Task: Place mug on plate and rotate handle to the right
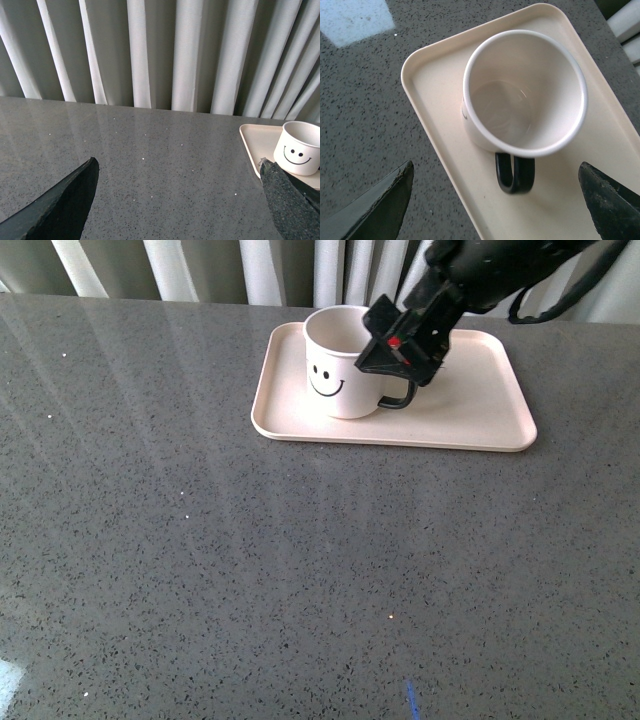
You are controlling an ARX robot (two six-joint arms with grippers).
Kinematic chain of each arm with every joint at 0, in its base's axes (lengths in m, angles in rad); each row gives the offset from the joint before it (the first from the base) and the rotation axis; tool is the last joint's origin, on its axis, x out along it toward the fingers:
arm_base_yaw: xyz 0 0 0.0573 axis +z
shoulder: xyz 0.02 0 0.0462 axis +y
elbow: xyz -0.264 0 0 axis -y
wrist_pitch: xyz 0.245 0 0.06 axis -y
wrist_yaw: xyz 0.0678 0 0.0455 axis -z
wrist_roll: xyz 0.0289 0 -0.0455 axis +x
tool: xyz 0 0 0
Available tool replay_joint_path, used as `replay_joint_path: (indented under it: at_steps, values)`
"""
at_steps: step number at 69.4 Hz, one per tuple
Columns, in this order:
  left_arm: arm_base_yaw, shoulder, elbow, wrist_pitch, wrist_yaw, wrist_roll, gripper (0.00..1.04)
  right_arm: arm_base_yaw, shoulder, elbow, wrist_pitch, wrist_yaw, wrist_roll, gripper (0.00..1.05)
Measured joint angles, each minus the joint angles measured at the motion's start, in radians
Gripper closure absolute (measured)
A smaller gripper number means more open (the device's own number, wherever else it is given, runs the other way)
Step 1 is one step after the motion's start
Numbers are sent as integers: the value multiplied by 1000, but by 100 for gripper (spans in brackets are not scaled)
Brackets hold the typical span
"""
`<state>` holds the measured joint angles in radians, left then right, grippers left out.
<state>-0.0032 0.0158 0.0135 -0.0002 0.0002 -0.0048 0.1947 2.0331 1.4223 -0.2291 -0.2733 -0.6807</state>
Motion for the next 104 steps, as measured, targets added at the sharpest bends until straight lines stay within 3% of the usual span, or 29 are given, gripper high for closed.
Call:
replay_joint_path:
  at_steps: [35, 46, 79, 104]
  values:
    - [0, 0, 0, 0, 0, 0, 9, 103, 195, 241, -130, 73, 76, 9]
    - [0, 0, 0, 0, 0, 0, 9, 107, 221, 264, -140, 88, 79, 27]
    - [0, 0, 0, 0, 0, 0, 9, 112, 257, 314, -154, 105, 56, 103]
    - [0, 0, 0, 0, 0, 0, 9, 53, 216, 274, -131, 14, -117, 103]
